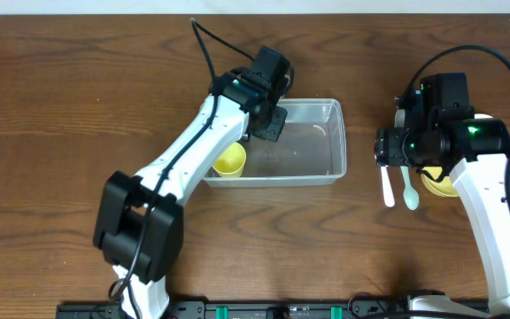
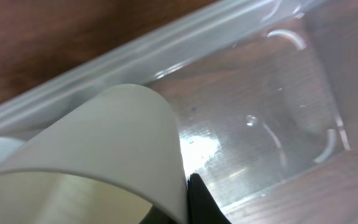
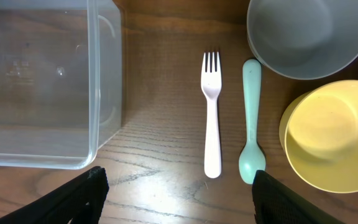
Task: Pack container
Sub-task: 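Set the white cup into the container beside the grey cup, then retract the left arm and reach the right gripper to the grey bowl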
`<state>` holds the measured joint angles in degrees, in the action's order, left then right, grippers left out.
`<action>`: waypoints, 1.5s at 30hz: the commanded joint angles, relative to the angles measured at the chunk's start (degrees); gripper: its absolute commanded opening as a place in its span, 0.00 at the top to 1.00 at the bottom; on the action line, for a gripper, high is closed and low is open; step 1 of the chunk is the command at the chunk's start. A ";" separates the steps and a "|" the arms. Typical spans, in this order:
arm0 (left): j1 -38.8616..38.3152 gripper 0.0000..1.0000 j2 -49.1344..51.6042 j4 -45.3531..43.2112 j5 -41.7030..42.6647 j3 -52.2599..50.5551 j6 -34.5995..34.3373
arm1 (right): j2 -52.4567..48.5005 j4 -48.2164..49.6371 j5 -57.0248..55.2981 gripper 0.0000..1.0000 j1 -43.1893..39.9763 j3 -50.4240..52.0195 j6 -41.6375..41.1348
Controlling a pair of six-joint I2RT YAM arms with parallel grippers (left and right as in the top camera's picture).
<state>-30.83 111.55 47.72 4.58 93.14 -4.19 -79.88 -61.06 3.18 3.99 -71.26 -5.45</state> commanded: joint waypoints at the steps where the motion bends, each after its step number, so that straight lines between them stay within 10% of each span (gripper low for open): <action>1: 1.03 0.94 3.13 0.09 0.37 -0.17 0.96 | -0.02 -0.17 -0.13 0.24 0.48 -0.92 -0.09; 6: 2.25 0.94 5.27 0.13 0.37 -0.17 0.96 | -0.02 -0.50 -0.15 0.24 0.48 -0.92 -0.09; 13: 2.45 0.53 5.18 -0.26 0.39 -0.13 1.44 | -0.02 -0.59 -0.13 0.24 0.48 -0.92 -0.09; 23: 2.49 0.48 -5.77 3.69 -3.19 5.95 1.81 | -0.02 -1.14 -0.15 0.23 0.48 -0.92 -0.07; 28: 3.74 0.42 -15.91 5.27 -12.46 6.64 1.79 | -0.02 -1.29 0.57 0.01 0.48 -0.92 -0.09; 34: 13.16 0.40 -23.91 11.50 -12.46 6.62 -1.86 | 0.00 -0.37 1.73 0.27 0.48 -1.31 0.70; 45: 32.17 0.39 -22.47 14.38 6.99 1.55 -3.63 | -5.07 -0.28 -10.36 0.26 -0.48 -17.57 -2.19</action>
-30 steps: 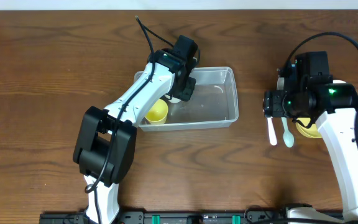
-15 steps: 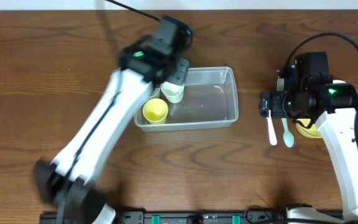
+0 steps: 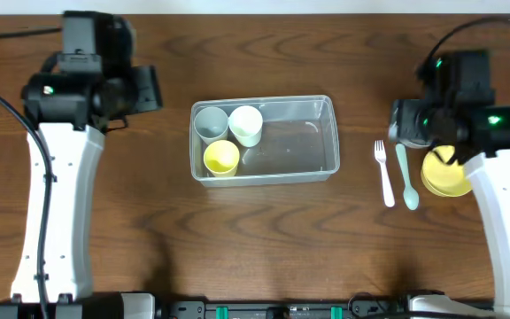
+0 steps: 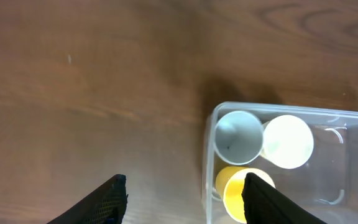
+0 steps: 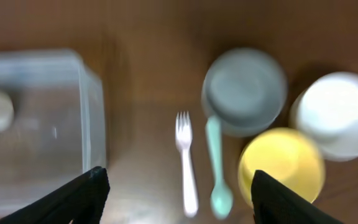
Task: Pack container
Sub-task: 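Retract the left arm and reach the right gripper to the grey bowl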
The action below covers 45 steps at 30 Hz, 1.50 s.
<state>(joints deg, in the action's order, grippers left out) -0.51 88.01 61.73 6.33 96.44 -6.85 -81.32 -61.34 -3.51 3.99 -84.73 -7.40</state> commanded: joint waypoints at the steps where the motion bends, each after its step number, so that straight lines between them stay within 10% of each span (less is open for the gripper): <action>1: 2.29 0.39 1.31 0.39 5.27 -2.25 -0.98 | -5.35 0.00 -3.69 0.26 -0.79 -5.09 -0.20; 18: 2.69 0.39 2.01 0.37 5.25 -4.35 -0.96 | -37.27 6.36 -5.70 0.18 -5.27 -7.06 0.81; 38: 2.69 0.39 2.01 0.42 5.25 -4.35 -0.96 | -42.14 7.08 -5.07 0.99 -5.09 -7.04 0.61; 45: 2.69 0.39 2.01 0.39 5.25 -4.35 -0.96 | -41.72 7.50 -5.07 0.99 -4.74 -8.66 0.63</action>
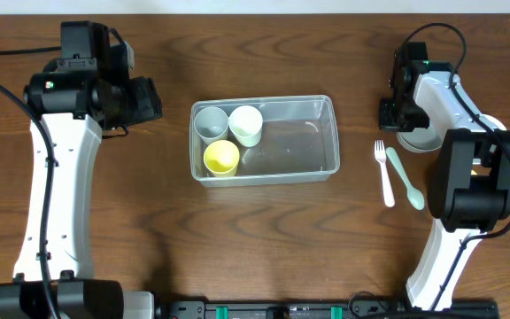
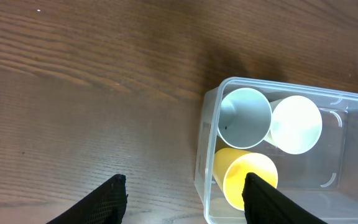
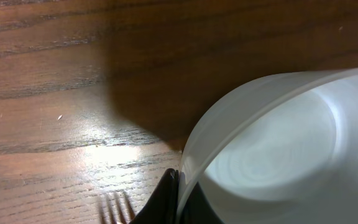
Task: Pack container
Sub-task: 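Retract the left arm and reach the right gripper to the grey bowl, then carry the grey bowl into the container's right side and release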
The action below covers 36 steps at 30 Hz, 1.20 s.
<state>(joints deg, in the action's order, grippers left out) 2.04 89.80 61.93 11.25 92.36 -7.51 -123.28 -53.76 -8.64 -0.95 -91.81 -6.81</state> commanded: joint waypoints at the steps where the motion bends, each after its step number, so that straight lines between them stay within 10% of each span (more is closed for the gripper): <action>1: 0.13 0.39 0.22 0.20 0.33 -0.26 -0.31 | 0.57 -0.61 0.07 0.99 0.46 -2.45 0.26; 17: 0.13 0.39 0.22 0.42 0.33 -0.26 -0.31 | 18.27 -14.27 2.97 0.99 22.18 -19.34 9.03; 36: 0.13 0.39 0.22 1.03 0.31 -0.26 -0.28 | 0.81 -14.19 5.66 0.99 35.08 -18.05 7.52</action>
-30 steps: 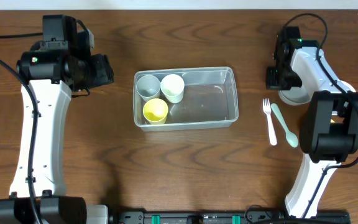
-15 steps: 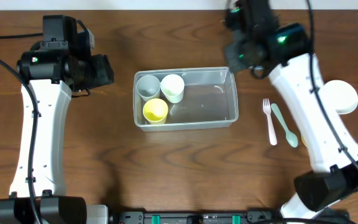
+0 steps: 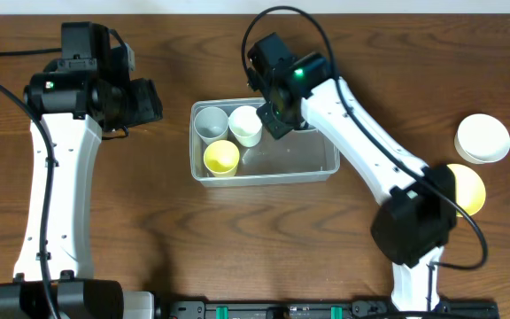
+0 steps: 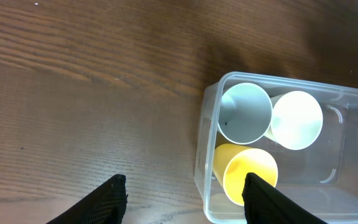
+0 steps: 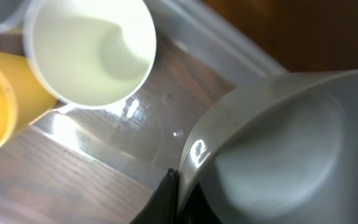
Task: Pack container
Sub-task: 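Carry the grey bowl into the container's right side and release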
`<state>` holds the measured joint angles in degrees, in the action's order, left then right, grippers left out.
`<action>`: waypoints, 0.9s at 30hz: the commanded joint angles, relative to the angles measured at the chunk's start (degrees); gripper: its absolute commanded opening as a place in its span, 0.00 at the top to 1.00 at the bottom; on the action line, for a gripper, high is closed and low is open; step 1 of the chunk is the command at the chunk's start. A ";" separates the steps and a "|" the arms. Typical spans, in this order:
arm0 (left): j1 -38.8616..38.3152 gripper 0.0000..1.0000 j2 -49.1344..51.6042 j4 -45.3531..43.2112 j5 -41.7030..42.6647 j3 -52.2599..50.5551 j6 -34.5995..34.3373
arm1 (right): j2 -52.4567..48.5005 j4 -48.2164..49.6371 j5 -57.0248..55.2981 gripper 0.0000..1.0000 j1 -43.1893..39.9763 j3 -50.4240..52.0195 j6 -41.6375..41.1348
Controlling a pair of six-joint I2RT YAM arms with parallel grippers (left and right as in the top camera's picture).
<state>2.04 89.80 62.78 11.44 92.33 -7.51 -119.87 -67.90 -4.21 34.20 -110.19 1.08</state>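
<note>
A clear plastic container point(image 3: 326, 168) lies mid-table with a grey cup point(image 3: 210, 122), a white cup point(image 3: 246, 124) and a yellow cup point(image 3: 221, 158) at its left end. My right gripper point(image 3: 277, 113) hangs over the container beside the white cup point(image 5: 89, 56), shut on the rim of a grey bowl point(image 5: 278, 143). The bowl hovers above the container floor. My left gripper point(image 3: 142, 102) stays open, left of the container, with nothing between its fingers point(image 4: 107, 199).
A white bowl point(image 3: 482, 137) and a yellow bowl point(image 3: 467, 188) sit at the far right of the table. My right arm stretches diagonally across the right half. Fork and spoon do not show in these views.
My right gripper, then shut on the grey bowl's rim at the right of the table near the fork, now holds that bowl over the container beside the white cup. The left arm has not moved.
My left gripper held the white cup inside the container while the right hovered open over fork and spoon. Then the left stood open at the left, three cups in the container. The right gripper then gripped the grey bowl's rim, and now holds it over the container.
</note>
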 commanded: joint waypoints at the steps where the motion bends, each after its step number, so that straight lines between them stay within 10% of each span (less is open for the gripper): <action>1: 0.13 0.39 0.22 0.17 0.11 -0.24 -0.28 | -3.52 -0.02 1.27 0.99 -0.04 0.33 -0.37; 11: 0.15 0.39 0.22 0.20 0.11 -0.24 -0.28 | -9.64 0.83 1.22 0.98 -1.27 0.33 -0.37; 15: 0.13 0.39 0.22 0.20 0.09 -0.24 -0.28 | -9.33 -0.42 1.57 0.86 -2.49 0.33 1.49; 18: 0.13 0.39 0.22 0.20 0.11 -0.24 -0.28 | -8.22 -1.33 4.66 0.45 -3.06 0.31 5.84; 27: 0.15 0.39 0.22 0.20 0.11 -0.24 -0.26 | 5.49 -2.40 2.19 0.39 -7.65 0.02 0.35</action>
<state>2.04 89.80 62.81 11.44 92.33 -7.51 -123.61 -70.19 -0.93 29.71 -109.78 4.27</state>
